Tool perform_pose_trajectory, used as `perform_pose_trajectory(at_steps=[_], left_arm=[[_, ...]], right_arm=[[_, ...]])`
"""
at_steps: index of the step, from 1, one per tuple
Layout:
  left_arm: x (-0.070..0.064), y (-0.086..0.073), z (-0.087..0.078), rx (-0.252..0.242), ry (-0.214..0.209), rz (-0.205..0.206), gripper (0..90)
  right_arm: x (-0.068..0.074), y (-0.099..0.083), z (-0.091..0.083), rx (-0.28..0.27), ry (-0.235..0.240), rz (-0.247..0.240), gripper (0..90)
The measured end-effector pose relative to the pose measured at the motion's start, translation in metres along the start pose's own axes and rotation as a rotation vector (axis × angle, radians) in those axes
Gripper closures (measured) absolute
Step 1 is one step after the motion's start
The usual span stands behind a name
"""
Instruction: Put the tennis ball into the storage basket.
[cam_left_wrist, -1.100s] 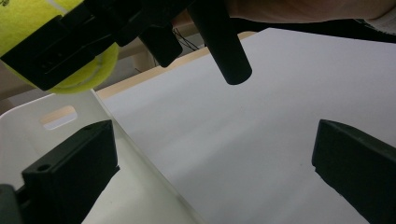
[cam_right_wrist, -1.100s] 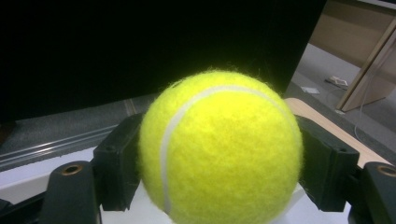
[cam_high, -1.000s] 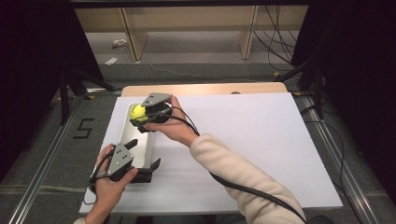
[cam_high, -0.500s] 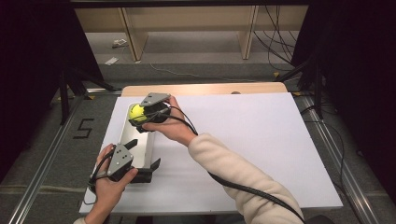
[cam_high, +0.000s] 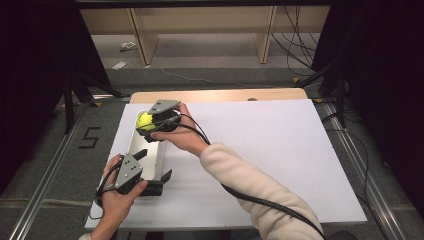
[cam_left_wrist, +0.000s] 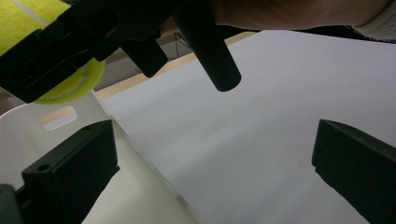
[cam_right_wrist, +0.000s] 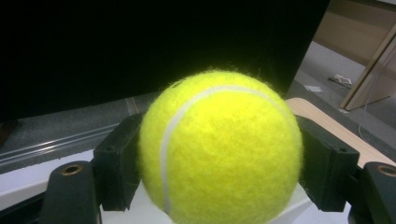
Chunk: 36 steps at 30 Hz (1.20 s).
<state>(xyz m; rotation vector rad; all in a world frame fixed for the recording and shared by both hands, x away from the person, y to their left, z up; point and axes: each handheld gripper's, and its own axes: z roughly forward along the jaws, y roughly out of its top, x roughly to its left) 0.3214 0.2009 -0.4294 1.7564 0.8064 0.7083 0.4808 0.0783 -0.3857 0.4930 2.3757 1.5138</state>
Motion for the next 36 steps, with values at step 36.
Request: perform_pose_trajectory(at_steps=[36], left_arm=[[0.000,0.000,0.000,0.001,-0.002,0.000,0.0]], right_arm=[[-0.001,-0.004,0.015,0.031,0.013,0.009,26.1]])
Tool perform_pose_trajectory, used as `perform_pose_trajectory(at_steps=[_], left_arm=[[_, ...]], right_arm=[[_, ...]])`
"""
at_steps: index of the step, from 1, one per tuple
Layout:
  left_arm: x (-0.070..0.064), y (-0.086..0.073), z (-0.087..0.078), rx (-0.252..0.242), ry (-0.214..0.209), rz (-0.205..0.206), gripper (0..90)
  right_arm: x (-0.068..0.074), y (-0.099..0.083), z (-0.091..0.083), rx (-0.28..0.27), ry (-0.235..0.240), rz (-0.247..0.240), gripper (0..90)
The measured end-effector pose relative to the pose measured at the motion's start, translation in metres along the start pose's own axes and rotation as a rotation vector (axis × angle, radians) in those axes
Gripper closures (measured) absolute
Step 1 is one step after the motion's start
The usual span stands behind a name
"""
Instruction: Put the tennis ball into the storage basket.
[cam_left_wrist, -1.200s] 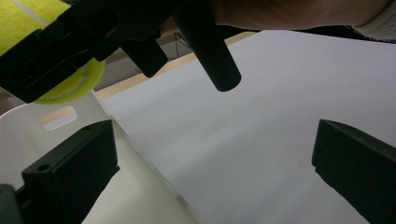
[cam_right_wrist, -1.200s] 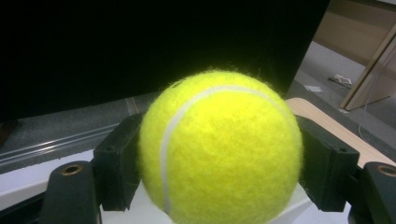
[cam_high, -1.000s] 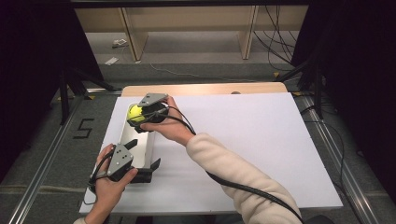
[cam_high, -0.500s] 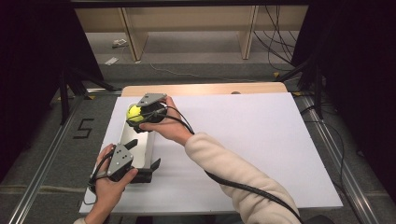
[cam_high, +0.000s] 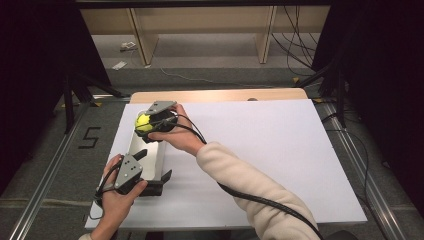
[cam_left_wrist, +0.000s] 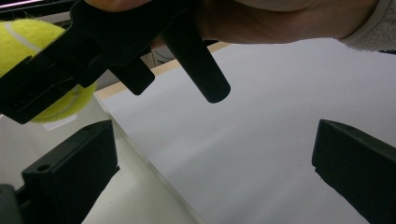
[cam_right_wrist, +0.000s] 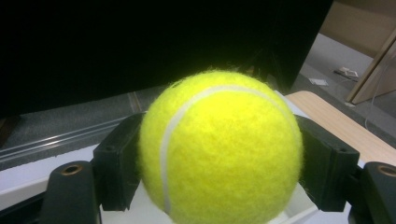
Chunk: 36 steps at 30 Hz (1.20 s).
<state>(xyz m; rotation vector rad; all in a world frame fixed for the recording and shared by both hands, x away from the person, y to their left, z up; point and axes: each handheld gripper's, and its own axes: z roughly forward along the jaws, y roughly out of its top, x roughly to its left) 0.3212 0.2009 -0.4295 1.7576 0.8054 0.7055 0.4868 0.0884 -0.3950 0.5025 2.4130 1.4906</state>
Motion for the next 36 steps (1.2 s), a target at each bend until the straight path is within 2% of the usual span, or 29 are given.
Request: perform_pose_trajectory(at_steps=[36], left_arm=[[0.000,0.000,0.000,0.002,-0.002,0.007,0.0]], right_arm=[[0.000,-0.009,0.015,0.035,0.012,0.020,26.0]])
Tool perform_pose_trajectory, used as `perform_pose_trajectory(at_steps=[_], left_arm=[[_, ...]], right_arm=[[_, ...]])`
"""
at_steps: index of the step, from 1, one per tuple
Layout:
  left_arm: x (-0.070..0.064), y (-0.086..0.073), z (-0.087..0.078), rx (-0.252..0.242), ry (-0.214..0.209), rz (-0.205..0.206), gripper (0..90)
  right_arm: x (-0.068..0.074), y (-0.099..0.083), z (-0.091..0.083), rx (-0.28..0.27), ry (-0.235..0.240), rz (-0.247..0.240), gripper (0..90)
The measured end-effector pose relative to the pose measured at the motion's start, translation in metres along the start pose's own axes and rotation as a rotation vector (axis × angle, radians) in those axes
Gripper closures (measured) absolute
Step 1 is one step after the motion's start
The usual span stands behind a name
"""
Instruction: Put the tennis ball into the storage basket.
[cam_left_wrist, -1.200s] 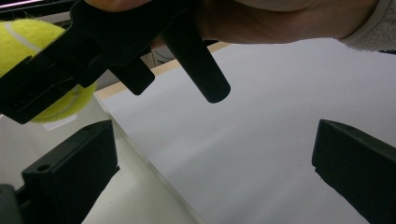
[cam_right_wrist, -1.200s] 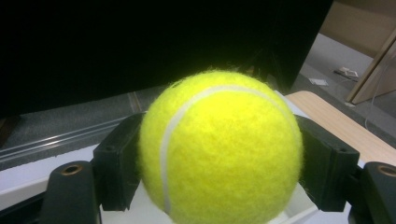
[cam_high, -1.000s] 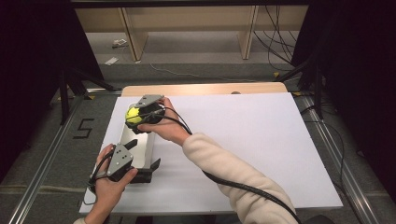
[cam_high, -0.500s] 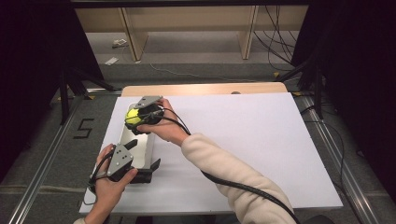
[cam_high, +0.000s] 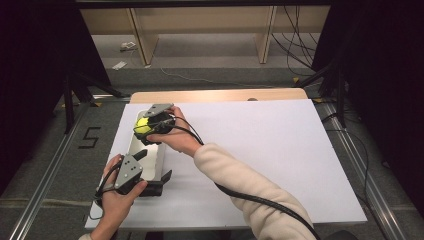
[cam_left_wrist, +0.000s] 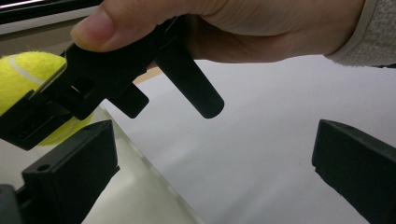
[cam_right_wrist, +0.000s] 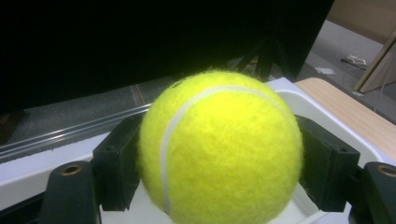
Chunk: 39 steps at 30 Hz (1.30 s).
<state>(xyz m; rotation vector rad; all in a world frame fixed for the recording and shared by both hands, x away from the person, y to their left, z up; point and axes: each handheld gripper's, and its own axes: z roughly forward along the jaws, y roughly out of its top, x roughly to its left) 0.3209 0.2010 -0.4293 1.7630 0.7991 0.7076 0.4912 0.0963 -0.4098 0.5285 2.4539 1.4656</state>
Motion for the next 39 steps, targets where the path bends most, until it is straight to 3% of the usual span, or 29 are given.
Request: perform_pose_trajectory(at_steps=[39], left_arm=[[0.000,0.000,0.000,-0.001,0.000,-0.006,0.0]], right_arm=[[-0.001,-0.009,0.011,0.037,0.001,0.021,25.6]])
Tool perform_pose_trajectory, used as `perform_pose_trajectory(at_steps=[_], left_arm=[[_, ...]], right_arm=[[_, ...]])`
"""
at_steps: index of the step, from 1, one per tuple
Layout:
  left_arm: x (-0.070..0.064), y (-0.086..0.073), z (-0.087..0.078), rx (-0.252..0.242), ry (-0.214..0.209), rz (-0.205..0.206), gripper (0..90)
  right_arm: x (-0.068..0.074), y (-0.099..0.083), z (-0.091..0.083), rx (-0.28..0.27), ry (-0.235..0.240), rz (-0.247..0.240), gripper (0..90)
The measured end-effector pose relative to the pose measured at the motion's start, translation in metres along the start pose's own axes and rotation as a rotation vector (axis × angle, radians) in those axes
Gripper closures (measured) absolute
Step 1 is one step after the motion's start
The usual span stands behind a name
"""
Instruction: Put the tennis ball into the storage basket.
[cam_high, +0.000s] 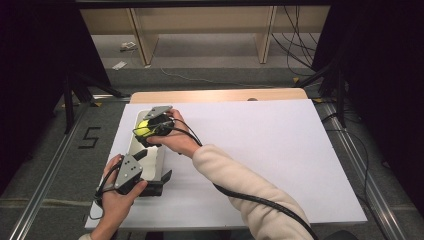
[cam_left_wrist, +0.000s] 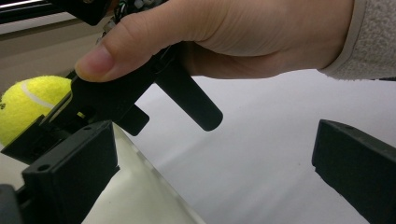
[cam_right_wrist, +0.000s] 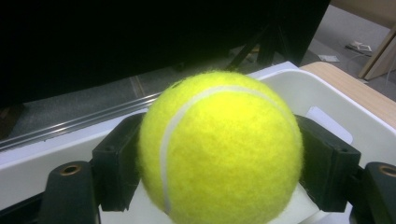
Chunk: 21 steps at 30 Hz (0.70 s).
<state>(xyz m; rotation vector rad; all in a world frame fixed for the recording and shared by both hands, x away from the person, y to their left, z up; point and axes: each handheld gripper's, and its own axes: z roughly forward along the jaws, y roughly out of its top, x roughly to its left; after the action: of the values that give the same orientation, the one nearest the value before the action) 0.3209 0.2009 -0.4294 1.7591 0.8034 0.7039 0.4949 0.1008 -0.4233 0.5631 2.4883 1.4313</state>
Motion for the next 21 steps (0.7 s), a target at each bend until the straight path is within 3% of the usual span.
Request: perform_pose_trajectory(at_steps=[21], left_arm=[[0.0000,0.0000,-0.0001,0.000,-0.001,0.000,0.0]], right_arm=[[0.0020,-0.0033,0.0045,0.016,0.003,-0.005,25.5]])
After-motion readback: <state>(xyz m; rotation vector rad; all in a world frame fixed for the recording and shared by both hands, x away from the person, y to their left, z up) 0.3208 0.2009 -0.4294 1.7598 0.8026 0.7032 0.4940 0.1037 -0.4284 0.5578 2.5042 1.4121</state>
